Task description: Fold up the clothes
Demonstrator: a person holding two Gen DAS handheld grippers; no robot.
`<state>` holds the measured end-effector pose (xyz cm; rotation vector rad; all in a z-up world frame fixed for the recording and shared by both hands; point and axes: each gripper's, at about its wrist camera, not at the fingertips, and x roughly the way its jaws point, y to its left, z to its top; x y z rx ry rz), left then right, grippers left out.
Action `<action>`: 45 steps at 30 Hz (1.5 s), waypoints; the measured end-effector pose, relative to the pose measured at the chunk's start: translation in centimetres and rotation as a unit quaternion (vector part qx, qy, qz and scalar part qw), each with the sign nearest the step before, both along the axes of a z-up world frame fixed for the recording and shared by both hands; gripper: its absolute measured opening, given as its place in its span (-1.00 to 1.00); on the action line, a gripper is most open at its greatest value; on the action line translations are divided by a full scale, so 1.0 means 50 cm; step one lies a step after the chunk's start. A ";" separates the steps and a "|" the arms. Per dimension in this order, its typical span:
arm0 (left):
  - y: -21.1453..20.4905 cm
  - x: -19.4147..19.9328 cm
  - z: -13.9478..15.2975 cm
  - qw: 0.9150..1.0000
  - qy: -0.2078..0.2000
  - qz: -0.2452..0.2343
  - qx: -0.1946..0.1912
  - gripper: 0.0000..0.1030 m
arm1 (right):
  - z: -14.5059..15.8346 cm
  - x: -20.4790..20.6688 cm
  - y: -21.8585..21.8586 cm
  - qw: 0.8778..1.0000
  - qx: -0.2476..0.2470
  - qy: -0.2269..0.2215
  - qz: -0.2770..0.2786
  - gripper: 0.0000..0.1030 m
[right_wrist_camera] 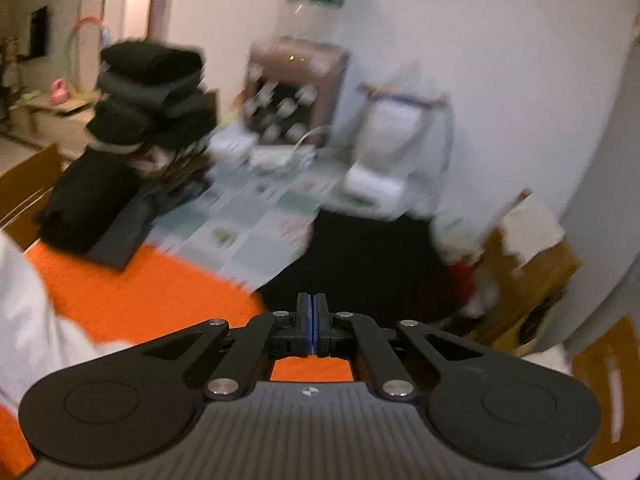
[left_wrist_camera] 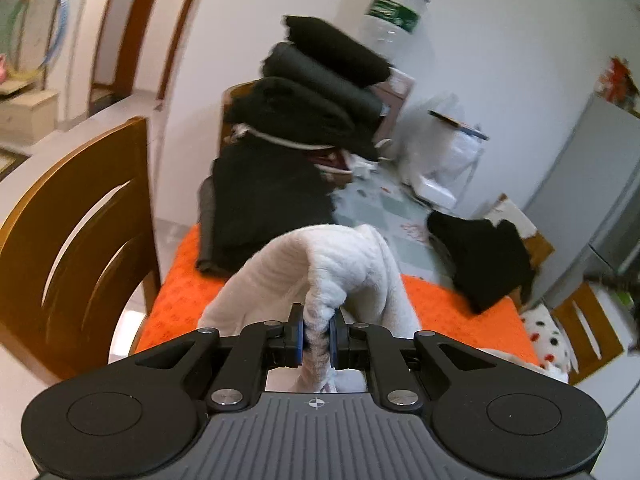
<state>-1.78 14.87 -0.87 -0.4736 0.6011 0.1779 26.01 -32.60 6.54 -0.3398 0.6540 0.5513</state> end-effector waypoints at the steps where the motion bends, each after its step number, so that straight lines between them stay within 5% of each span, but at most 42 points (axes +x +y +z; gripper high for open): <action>1: 0.005 -0.002 -0.006 1.000 0.004 0.008 -0.003 -0.73 | -0.020 -0.005 -0.003 1.000 0.001 0.012 0.000 -0.94; 8: -0.009 -0.003 -0.036 0.998 0.032 0.037 0.040 -0.55 | -0.139 -0.115 -0.089 0.997 0.009 0.064 -0.047 -0.79; 10: -0.025 -0.003 -0.032 0.997 0.027 0.041 0.064 -0.01 | -0.168 -0.156 -0.129 0.995 0.007 0.071 -0.067 -0.54; 12: -0.039 -0.007 -0.021 0.997 0.009 0.039 0.070 0.25 | -0.198 -0.191 -0.165 0.993 -0.001 0.082 -0.082 -0.40; 19: -0.128 0.033 -0.011 0.997 -0.001 -0.002 0.076 0.28 | -0.313 -0.271 -0.271 0.990 -0.038 0.108 -0.086 0.10; 27: -0.322 0.082 -0.032 0.995 0.026 -0.027 0.090 0.30 | -0.397 -0.263 -0.334 0.991 -0.071 0.111 -0.015 0.19; 32: -0.440 0.101 -0.044 0.993 0.047 -0.036 0.100 0.33 | -0.428 -0.240 -0.365 0.990 -0.095 0.102 0.021 0.02; 34: -0.481 0.101 -0.050 0.992 0.056 -0.039 0.104 0.34 | -0.431 -0.230 -0.380 0.990 -0.094 0.098 0.031 -0.75; 38: -0.550 0.105 -0.068 0.990 0.070 -0.050 0.114 0.33 | -0.396 -0.217 -0.418 0.994 -0.060 0.081 0.039 -0.85; 45: -0.627 0.120 -0.080 0.991 0.062 -0.047 0.105 0.33 | -0.178 -0.218 -0.492 0.998 -0.005 0.000 0.060 -0.86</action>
